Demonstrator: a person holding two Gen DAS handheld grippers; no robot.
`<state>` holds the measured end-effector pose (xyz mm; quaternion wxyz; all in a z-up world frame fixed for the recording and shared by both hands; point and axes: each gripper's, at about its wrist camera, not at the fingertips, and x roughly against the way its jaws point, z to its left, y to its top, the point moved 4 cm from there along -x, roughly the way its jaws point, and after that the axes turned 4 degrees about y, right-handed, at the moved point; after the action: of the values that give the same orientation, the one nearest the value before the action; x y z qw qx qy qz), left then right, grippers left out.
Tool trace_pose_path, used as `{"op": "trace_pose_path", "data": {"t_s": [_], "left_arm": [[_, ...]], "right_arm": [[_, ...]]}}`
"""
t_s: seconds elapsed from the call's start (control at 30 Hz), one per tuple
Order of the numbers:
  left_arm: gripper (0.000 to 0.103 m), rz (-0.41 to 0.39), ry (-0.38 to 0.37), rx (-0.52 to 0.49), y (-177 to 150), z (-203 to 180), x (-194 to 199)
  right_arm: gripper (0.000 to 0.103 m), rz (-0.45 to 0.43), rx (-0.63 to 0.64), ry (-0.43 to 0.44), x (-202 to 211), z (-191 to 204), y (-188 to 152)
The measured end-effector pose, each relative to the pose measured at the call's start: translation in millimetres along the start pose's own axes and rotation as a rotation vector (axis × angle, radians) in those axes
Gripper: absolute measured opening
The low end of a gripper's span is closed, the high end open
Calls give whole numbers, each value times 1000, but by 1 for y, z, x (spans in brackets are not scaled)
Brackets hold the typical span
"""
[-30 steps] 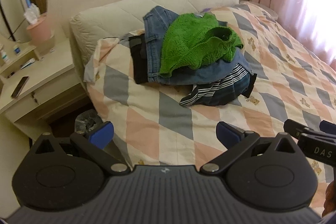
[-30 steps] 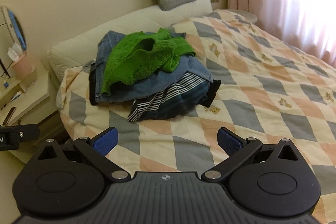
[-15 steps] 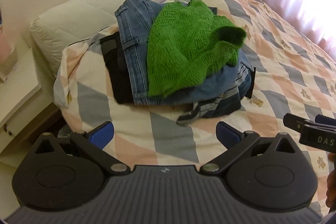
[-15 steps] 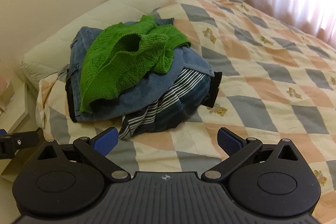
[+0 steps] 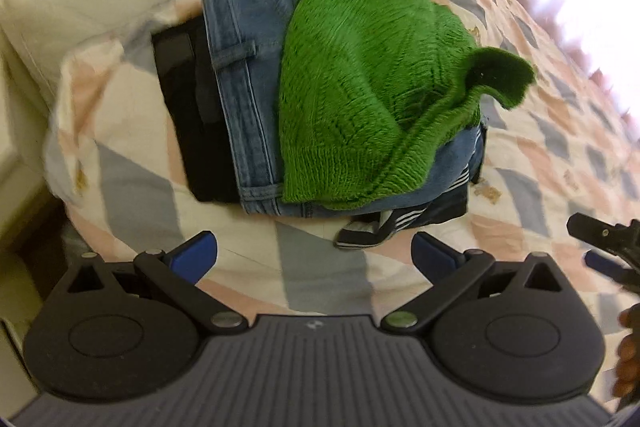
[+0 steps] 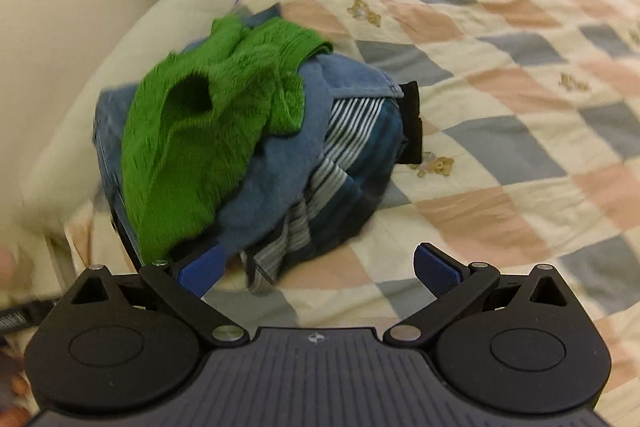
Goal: Fold clothes
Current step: 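Reach both grippers to the green vest and close on its edges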
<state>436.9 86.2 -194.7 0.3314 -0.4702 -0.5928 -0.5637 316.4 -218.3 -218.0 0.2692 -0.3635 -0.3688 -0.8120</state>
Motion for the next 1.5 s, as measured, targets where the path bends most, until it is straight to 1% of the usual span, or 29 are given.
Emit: {"op": "trace_pose_path", "data": {"t_s": [0.07, 0.2, 0.3, 0.37, 0.43, 0.57, 0.63, 0.67, 0.77, 0.83, 0.87, 0.9, 0.97, 1.07, 1.13, 1.27, 1.3, 1.33, 1.37, 1.4, 1.43, 1.47, 1.5], "left_arm": [[102, 37, -60, 68, 8, 12, -11], [102, 88, -166, 202, 16, 27, -32], [102, 109, -201, 253, 21, 34, -45], [102, 118, -228, 297, 23, 38, -53], [102, 143, -283, 373, 24, 44, -61], [101, 226, -417, 608, 16, 60, -86], [100, 246, -491, 730, 9, 66, -98], [100, 250, -529, 787, 6, 68, -103], [99, 247, -563, 896, -1, 70, -117], [94, 224, -577, 964, -5, 73, -126], [90, 209, -596, 1001, -7, 75, -130], [87, 182, -617, 1032, -9, 76, -133], [83, 141, -636, 1062, -11, 76, -137], [82, 113, -691, 1101, -10, 71, -142], [82, 118, -742, 1155, -14, 66, -147], [81, 99, -798, 1254, -26, 60, -163], [73, 76, -806, 1266, -23, 62, -164], [67, 52, -803, 1255, -18, 64, -162], [51, 29, -798, 1241, -12, 66, -159], [36, 7, -762, 1194, -4, 67, -154], [28, -16, -731, 1125, 6, 67, -148], [12, -39, -700, 1054, 16, 67, -142], [11, -56, -674, 980, 26, 66, -137]], "right_arm": [[103, -21, -79, 52, -4, -1, 5], [103, -47, -244, 188, -14, 3, 24], [103, -40, -346, 244, -28, 10, 43], [103, -39, -410, 249, -39, 13, 57], [103, -38, -464, 256, -53, 18, 72], [101, -51, -496, 220, -79, 26, 97], [95, -32, -512, 201, -94, 28, 103], [90, -16, -526, 203, -102, 28, 105], [86, 23, -582, 227, -120, 25, 104], [85, 29, -589, 233, -125, 25, 103], [85, 31, -592, 236, -128, 24, 102], [83, 33, -596, 241, -130, 24, 101], [79, 22, -603, 271, -131, 23, 100], [78, 9, -604, 293, -132, 20, 98], [78, 10, -611, 303, -134, 18, 96], [78, 15, -658, 338, -137, 15, 92], [78, 17, -666, 346, -138, 14, 92], [78, 21, -672, 354, -139, 14, 92], [78, 26, -676, 361, -139, 14, 92], [75, 35, -680, 371, -140, 15, 92], [72, 45, -684, 385, -141, 15, 92], [62, 57, -686, 401, -142, 15, 91], [40, 74, -692, 412, -143, 14, 90]]}}
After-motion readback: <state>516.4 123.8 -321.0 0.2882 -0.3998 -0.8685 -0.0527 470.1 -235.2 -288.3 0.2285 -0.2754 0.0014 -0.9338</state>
